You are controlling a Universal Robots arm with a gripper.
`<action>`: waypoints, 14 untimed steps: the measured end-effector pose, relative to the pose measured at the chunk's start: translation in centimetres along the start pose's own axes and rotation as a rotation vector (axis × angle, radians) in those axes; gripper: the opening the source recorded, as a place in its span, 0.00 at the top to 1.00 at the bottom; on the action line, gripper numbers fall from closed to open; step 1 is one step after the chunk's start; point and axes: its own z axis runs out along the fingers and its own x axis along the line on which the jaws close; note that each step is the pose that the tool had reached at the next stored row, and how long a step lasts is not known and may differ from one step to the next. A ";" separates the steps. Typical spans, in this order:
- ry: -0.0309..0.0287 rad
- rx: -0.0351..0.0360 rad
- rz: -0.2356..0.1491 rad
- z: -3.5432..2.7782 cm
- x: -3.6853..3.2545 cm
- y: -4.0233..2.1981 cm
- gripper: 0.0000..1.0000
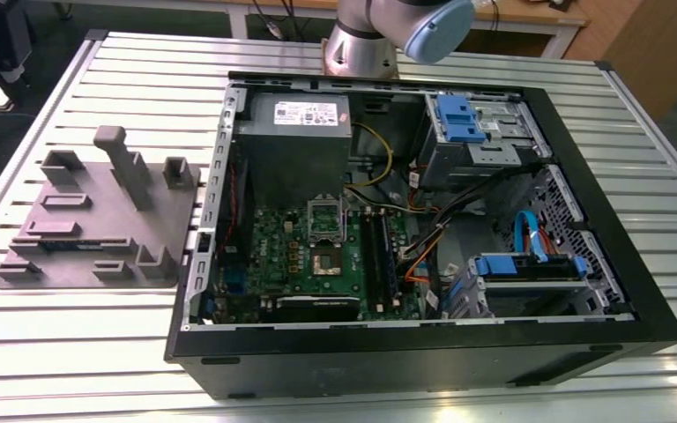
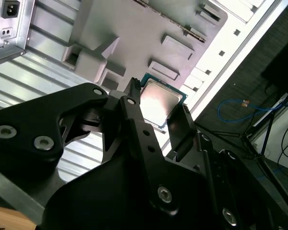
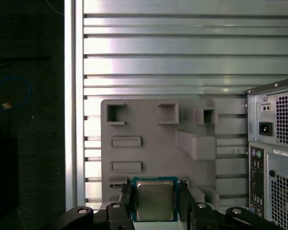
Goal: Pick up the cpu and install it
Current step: 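Pick up the cpu and move it towards the insertion slot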
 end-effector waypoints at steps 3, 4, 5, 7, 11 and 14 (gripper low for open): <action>0.0000 0.0000 0.000 0.00 -0.02 0.00 0.53; -0.0001 -0.0001 0.000 0.00 -0.05 0.00 0.53; -0.0001 -0.0001 0.000 0.00 -0.08 0.00 0.53; -0.0001 -0.0001 0.000 0.01 -0.09 0.00 0.53; -0.0001 -0.0001 0.000 0.02 -0.38 0.01 0.53; -0.0001 -0.0001 0.000 0.02 -0.50 0.01 0.53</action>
